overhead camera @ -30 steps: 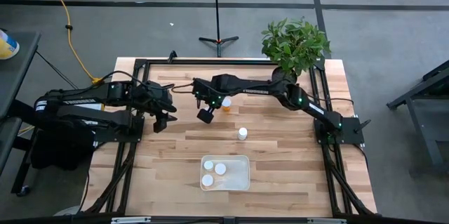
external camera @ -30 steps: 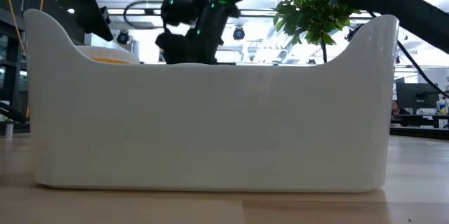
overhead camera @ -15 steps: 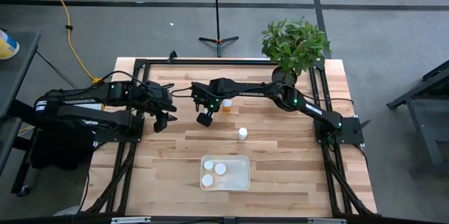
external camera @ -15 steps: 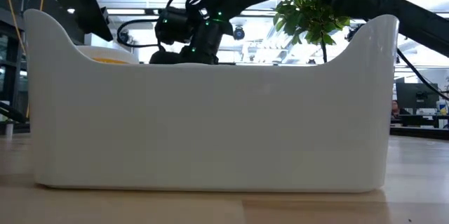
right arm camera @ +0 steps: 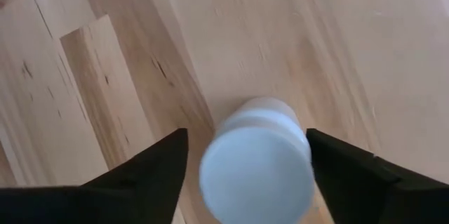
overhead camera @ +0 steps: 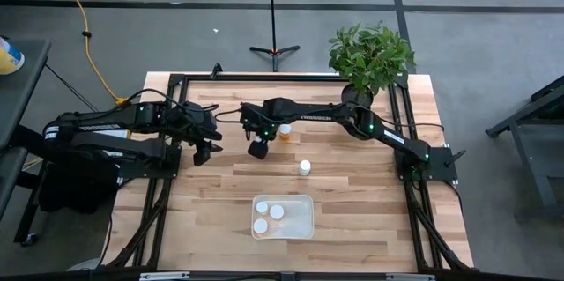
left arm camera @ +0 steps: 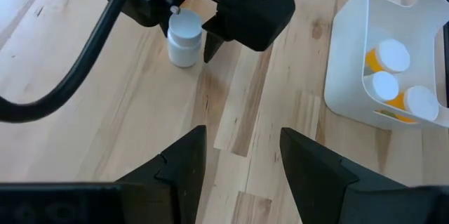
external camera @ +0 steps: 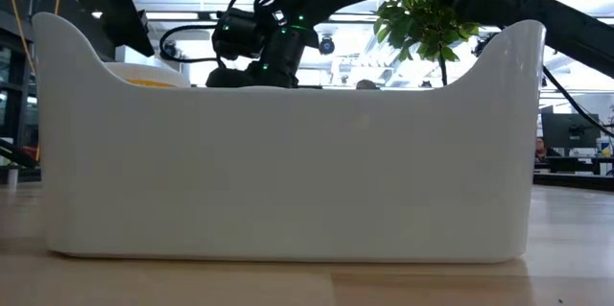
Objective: Pick and place pill bottles into a basket
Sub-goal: Put the left white pill bottle in the white bin
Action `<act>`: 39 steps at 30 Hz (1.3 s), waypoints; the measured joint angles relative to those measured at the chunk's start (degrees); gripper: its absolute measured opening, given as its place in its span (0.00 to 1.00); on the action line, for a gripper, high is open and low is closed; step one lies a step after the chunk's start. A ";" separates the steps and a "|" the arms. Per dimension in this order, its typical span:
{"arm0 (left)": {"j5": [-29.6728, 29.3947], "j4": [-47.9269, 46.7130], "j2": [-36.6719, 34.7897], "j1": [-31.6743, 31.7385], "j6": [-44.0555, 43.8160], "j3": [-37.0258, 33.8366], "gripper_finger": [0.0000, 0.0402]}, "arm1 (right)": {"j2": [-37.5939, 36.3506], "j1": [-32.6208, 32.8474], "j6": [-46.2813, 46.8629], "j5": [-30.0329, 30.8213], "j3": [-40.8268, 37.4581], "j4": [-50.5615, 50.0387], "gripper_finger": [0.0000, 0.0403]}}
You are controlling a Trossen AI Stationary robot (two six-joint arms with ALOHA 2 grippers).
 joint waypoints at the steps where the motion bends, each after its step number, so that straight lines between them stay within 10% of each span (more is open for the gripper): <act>1: 0.00 0.00 0.00 0.00 0.00 0.00 0.54 | 0.00 0.00 -0.28 -0.07 0.00 0.00 0.65; 9: -0.02 0.00 0.00 0.00 0.00 0.00 0.54 | -0.04 0.00 -1.06 -1.60 0.00 -0.05 0.42; 39: -0.04 0.00 0.00 0.00 0.00 -0.02 0.54 | -12.58 0.82 -5.73 0.04 2.69 -15.32 0.42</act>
